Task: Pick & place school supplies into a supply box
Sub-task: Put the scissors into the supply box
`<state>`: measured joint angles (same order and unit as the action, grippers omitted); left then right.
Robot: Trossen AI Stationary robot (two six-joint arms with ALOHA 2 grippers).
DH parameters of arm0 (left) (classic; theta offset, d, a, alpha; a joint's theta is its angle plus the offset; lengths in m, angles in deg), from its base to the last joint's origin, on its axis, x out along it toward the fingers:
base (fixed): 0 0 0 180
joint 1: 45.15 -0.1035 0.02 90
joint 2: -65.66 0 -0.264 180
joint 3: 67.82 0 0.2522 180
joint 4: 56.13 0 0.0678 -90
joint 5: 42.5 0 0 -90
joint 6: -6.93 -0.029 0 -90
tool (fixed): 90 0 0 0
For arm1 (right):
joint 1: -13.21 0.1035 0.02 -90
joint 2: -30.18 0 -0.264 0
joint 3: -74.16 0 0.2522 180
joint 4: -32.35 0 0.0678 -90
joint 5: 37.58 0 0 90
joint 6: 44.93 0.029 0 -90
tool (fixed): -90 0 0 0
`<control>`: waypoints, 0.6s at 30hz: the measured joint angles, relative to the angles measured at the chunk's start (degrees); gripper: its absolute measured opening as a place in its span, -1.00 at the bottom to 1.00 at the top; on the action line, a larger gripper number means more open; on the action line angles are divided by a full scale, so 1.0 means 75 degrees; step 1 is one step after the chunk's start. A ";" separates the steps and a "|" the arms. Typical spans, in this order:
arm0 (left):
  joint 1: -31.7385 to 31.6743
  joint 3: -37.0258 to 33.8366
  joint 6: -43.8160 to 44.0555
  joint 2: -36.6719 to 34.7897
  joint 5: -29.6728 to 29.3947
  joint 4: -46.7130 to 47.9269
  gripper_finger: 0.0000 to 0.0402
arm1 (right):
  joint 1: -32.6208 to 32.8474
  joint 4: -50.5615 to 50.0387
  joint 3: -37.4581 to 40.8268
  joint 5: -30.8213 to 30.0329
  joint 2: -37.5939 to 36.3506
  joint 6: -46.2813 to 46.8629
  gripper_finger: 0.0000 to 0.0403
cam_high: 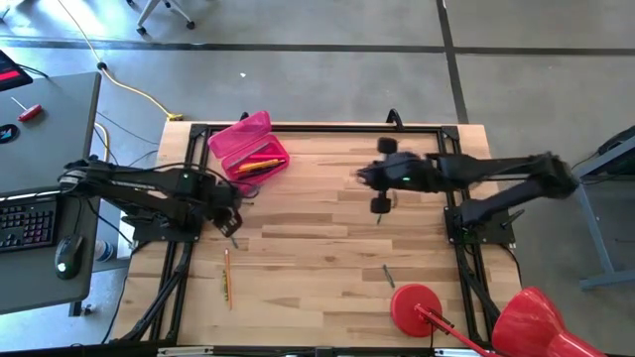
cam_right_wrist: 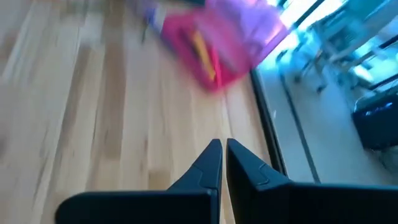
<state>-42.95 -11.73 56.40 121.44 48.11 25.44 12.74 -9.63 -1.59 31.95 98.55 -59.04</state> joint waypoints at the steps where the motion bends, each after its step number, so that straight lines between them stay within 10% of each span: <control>1: 0.0002 -0.0056 0.0102 0.0116 -0.0070 -0.0120 -0.50 | -0.0002 0.0685 0.0556 -0.0003 -0.0313 0.0035 -1.00; 10: -0.0995 -0.0283 -0.0894 0.1244 -0.0899 -0.0474 -0.49 | 0.0128 0.6060 0.4317 0.0612 -0.1399 -0.0506 -1.00; 18: -0.2348 -0.0274 -0.1619 0.1943 -0.0270 -0.0608 -0.49 | 0.0128 0.7062 0.5571 0.0569 -0.1378 -0.0141 -1.00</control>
<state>-60.56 -13.79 44.26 136.01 46.08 20.88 13.70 43.33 40.19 36.22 88.22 -60.10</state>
